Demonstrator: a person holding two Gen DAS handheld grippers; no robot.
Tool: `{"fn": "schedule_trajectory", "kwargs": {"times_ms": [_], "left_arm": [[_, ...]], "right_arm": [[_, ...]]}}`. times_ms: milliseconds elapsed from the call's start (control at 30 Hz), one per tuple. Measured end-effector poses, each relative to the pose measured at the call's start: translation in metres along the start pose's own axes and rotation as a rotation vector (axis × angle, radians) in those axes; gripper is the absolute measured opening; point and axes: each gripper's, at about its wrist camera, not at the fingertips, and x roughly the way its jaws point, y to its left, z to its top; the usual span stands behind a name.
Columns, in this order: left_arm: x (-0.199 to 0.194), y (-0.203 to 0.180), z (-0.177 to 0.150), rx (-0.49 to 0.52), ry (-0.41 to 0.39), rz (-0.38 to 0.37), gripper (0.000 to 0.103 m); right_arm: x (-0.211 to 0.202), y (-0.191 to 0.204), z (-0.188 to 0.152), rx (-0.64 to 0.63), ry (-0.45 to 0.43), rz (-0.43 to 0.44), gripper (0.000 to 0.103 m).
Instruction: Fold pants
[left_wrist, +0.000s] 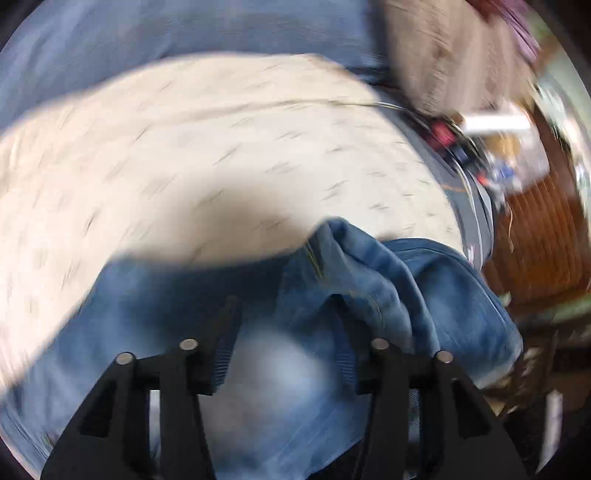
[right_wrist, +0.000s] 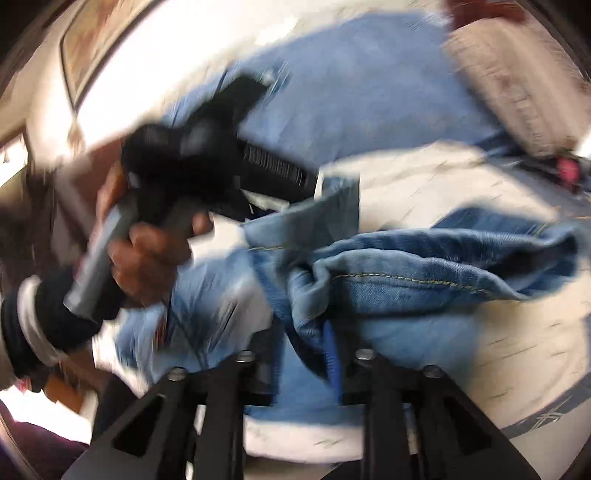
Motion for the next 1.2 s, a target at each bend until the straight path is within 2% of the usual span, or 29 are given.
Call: {"fn": "schedule_trajectory", "kwargs": {"times_ms": [100,200,300,367,400,467,567,600,667,733,800,900,967,1033,1133,1200], "left_arm": [[-0.009,0.047,-0.024,-0.162,0.012,-0.062,0.048],[-0.023,0.069,-0.049,-0.235,-0.031,-0.097,0.049],[-0.032,0.071,-0.070,-0.252,-0.065,-0.152,0.049],[-0.041,0.068,-0.081,-0.242,-0.105,-0.190,0.052],[-0.046,0.063,-0.088,-0.223,-0.129,-0.218,0.059],[-0.053,0.055,-0.097,-0.184,-0.162,-0.239,0.065],[-0.056,0.041,-0.112,-0.107,-0.187,-0.201,0.074],[-0.050,0.033,-0.116,-0.083,-0.181,-0.161,0.074],[-0.042,0.019,-0.120,-0.048,-0.162,-0.128,0.074],[-0.037,0.007,-0.124,-0.038,-0.160,-0.136,0.074],[-0.040,-0.003,-0.132,-0.026,-0.186,-0.142,0.074],[-0.045,-0.011,-0.141,-0.001,-0.210,-0.174,0.074],[-0.040,-0.014,-0.139,0.022,-0.199,-0.152,0.074],[-0.021,-0.010,-0.135,0.002,-0.151,-0.069,0.074],[-0.001,0.005,-0.132,-0.095,-0.078,-0.089,0.074],[0.003,0.010,-0.134,-0.136,-0.086,-0.091,0.074]], "right_arm": [[0.020,0.030,-0.009,-0.121,0.086,-0.031,0.039],[0.010,0.044,-0.015,-0.167,0.097,0.027,0.045],[-0.008,0.044,-0.016,-0.151,0.089,0.055,0.049],[-0.024,0.032,-0.018,-0.101,0.067,0.073,0.051],[-0.033,0.021,-0.018,-0.055,0.050,0.071,0.053],[-0.045,-0.006,-0.011,0.044,0.016,0.066,0.054],[-0.053,-0.043,0.008,0.179,-0.031,0.045,0.056],[-0.053,-0.055,0.017,0.208,-0.047,0.045,0.057],[-0.046,-0.074,0.035,0.233,-0.069,0.044,0.057],[-0.034,-0.091,0.052,0.262,-0.069,0.040,0.057],[-0.020,-0.102,0.065,0.312,-0.065,0.089,0.057],[-0.005,-0.104,0.070,0.365,-0.050,0.238,0.056],[0.002,-0.098,0.074,0.350,-0.024,0.252,0.057],[0.009,-0.088,0.083,0.279,-0.001,0.208,0.056],[0.015,-0.070,0.098,0.094,0.051,0.158,0.058],[0.024,-0.053,0.104,-0.065,0.091,0.123,0.064]]}}
